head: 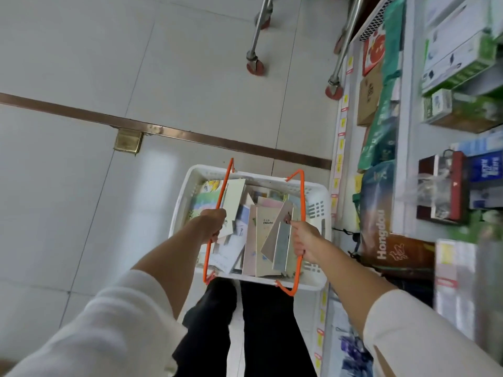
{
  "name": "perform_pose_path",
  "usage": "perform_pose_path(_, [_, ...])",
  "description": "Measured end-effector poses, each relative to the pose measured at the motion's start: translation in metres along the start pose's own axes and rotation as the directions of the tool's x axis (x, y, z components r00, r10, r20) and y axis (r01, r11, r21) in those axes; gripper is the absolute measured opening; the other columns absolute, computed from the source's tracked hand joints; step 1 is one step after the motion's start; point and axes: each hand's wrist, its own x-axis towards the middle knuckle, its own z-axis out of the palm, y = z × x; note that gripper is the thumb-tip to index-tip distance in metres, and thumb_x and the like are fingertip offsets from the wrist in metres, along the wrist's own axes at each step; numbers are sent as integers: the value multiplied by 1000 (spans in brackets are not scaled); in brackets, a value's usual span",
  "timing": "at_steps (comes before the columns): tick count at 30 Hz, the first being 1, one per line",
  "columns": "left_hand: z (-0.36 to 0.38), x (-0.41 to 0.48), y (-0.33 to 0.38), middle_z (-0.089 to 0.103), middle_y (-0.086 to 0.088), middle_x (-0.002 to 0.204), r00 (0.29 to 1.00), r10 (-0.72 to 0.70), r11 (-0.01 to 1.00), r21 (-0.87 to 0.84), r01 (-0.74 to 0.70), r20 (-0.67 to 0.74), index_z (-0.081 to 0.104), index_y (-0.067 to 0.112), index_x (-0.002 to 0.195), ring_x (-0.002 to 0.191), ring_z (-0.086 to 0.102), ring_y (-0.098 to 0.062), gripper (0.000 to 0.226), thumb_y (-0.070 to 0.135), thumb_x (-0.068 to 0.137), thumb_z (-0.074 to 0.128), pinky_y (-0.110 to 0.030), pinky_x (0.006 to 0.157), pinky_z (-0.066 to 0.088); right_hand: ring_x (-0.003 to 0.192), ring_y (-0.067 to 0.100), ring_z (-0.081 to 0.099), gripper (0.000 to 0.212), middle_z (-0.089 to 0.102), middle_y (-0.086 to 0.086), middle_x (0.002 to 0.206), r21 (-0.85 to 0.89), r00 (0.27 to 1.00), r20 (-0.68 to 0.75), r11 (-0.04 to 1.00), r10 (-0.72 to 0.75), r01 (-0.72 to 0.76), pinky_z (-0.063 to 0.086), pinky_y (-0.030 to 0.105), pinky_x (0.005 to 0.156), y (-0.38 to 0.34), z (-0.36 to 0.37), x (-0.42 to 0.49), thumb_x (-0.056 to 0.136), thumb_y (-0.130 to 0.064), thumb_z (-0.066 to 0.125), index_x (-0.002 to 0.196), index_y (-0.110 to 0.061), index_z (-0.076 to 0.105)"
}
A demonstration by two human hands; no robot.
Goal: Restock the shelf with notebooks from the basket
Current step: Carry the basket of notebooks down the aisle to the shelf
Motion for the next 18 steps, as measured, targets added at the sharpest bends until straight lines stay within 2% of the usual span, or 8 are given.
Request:
perform_pose_path(7, [11,-26,-108,32,-1,57,999,-26,999,-34,27,22,51,7,97,48,25,-14,20,21,95,37,-22,47,24,32,11,16,43,22,-4,41,-74,1000,-1,997,-14,14,14,21,34,104,17,-19,99,-32,44,60,-21,32])
perform_pose_path(11, [21,-41,-169,30,-1,57,999,-43,998,-55,43,8,48,8,87,49,24,-13,18,20,96,38,-23,47,23,32,11,15,44,21,-4,40,-88,998,51,995,-32,37,13,20,34,162,21,-29,100,-33,43,59,-20,30])
perform_pose_path(15, [39,-62,-233,31,-1,57,999,-37,996,-84,34,-31,47,8,89,48,25,-14,16,20,96,38,-22,48,23,33,11,14,41,21,-5,38,-113,997,77,993,-20,29,12,21,36,226,19,-46,100,-31,45,63,-21,30])
perform_pose_path(18, [48,-78,-274,30,-1,58,999,-21,995,-95,19,-26,45,10,85,49,24,-14,17,20,96,37,-23,48,23,32,12,15,42,22,-4,38,-110,999,46,994,-22,27,13,21,36,270,16,-57,100,-29,43,60,-20,30])
